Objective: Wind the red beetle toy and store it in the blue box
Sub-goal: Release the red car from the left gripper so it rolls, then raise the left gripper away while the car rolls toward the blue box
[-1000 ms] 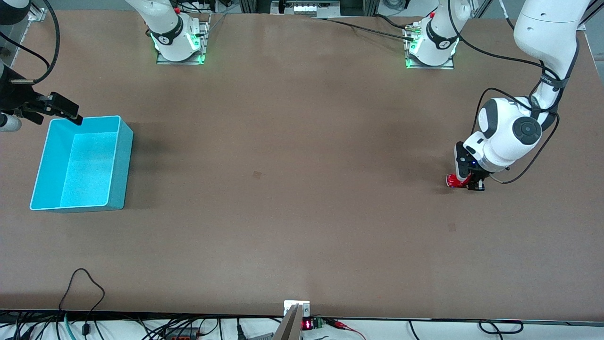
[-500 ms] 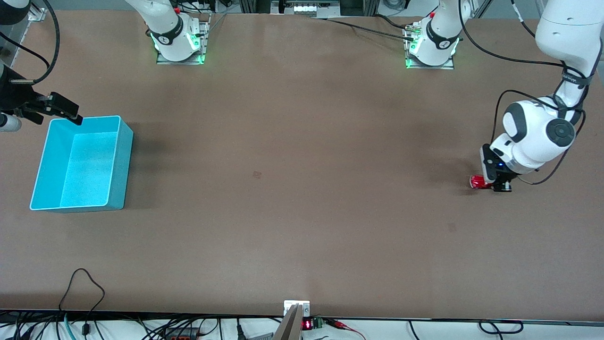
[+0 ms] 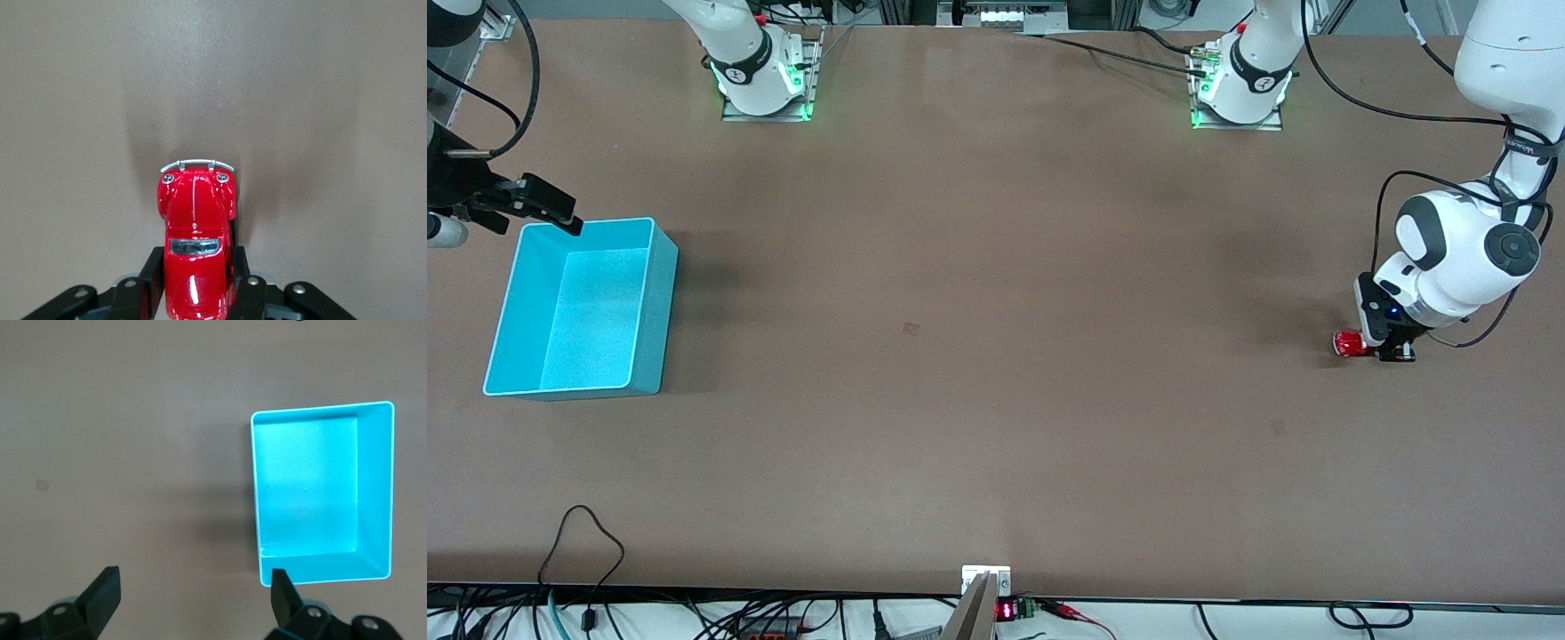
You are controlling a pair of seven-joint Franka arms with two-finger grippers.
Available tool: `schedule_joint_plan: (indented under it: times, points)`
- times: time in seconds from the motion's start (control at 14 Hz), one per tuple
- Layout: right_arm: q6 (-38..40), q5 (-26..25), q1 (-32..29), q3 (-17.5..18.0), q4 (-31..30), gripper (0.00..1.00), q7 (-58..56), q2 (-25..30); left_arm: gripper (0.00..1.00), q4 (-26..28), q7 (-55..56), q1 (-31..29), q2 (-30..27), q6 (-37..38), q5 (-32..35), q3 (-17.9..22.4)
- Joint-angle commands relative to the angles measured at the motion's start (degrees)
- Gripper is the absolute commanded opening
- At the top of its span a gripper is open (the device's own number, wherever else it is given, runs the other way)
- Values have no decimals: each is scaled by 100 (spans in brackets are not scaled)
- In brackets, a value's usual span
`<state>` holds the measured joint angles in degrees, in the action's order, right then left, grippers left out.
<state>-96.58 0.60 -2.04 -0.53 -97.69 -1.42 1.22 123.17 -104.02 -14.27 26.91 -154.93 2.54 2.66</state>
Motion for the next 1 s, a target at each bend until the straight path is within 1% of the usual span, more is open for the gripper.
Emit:
schedule_joint_plan:
  times: [0.0, 0.07, 0.14, 0.29, 0.36, 0.5, 0.64, 0.86, 0.93]
  points:
    - [16, -60, -25, 18, -84, 100, -87, 89, 65, -223, -118, -111, 394, 7, 106, -90]
    - [16, -60, -25, 18, -84, 100, -87, 80, 95, -249, -118, -120, 367, 59, 98, -160]
    - [16, -60, -25, 18, -84, 100, -87, 88, 100, -345, -118, -137, 358, 190, 89, -213]
    - [16, -60, -25, 18, -84, 100, -87, 89, 100, -643, -110, -129, 218, 908, -8, -266]
    - [16, -60, -25, 18, -84, 100, -87, 80, 100, -889, -101, -120, 148, 1356, -8, -353]
    - [16, -60, -25, 18, -84, 100, -87, 89, 100, -1302, -57, -129, 69, 2174, -34, -389]
    - [25, -60, -25, 18, -84, 100, -87, 80, 100, -1488, 91, -120, -28, 2598, -78, -389]
    - [16, -60, -25, 18, -84, 100, -87, 80, 100, -1533, 548, -41, -282, 2915, -69, -398]
    - [25, -60, -25, 18, -84, 100, -87, 80, 100, -1637, 724, -23, -318, 3099, -69, -468]
